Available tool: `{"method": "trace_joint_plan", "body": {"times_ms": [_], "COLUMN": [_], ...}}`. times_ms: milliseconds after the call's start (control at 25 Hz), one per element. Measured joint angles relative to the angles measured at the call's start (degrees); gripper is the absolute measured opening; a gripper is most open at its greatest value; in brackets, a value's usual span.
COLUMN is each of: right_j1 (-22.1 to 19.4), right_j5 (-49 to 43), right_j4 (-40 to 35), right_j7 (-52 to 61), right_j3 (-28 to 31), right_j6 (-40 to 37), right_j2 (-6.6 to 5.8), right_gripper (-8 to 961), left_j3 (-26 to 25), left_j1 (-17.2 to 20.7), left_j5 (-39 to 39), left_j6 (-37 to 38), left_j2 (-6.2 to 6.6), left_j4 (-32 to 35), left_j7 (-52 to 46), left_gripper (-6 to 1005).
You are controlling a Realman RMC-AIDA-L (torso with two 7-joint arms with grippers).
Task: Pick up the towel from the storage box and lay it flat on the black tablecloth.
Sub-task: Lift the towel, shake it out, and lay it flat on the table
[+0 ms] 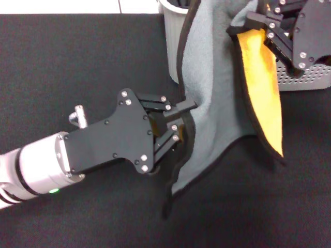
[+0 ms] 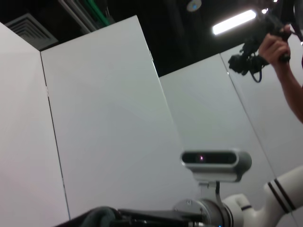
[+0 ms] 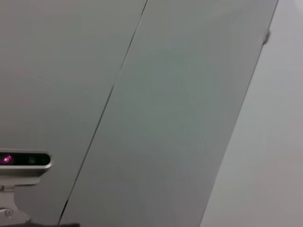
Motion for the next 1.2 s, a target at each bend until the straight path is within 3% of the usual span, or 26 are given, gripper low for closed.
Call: {"method": "trace_joint_plan", "body": {"times_ms": [120,280,600,840,1200], "right_j1": [0.4,1.0,-1.3,-2.2,-3.1], "right_j5": [-0.8,-2.1,-4.3,-4.4,-3.7], "right_j4": [-1.6,-4.8,-14.9,-17.7,-20.4], "right_j7": [-0.1,-0.2,1.7,3.2,5.0], "right_j3": [-1.1,-1.7,-1.8,-0.9,0.2], "right_j6": [-1.5,-2.7,-3.1,-2.5,0.2], "right_j2": [0.0,0.13,-0.02,-0.09,-0.19], "right_gripper": [14,14,14,14,14], "left_j3": [0.0,0.0,0.0,0.0,-0.3], "left_j1": [-2.4,-3.2,-2.4,-1.9,1.2], "left_j5": [0.0,0.0,-2.8,-2.4,-6.6], "left_j6": [0.0,0.0,-0.1,-1.5,-2.0], "left_j2": [0.0,0.0,0.01,0.01,0.01], "left_j4": [-5.3,-7.6,-10.4,-12.3,-14.3], "left_j7": [4.6,10.5,17.9,26.2,43.6], "left_gripper": [98,118,200,366,365]}}
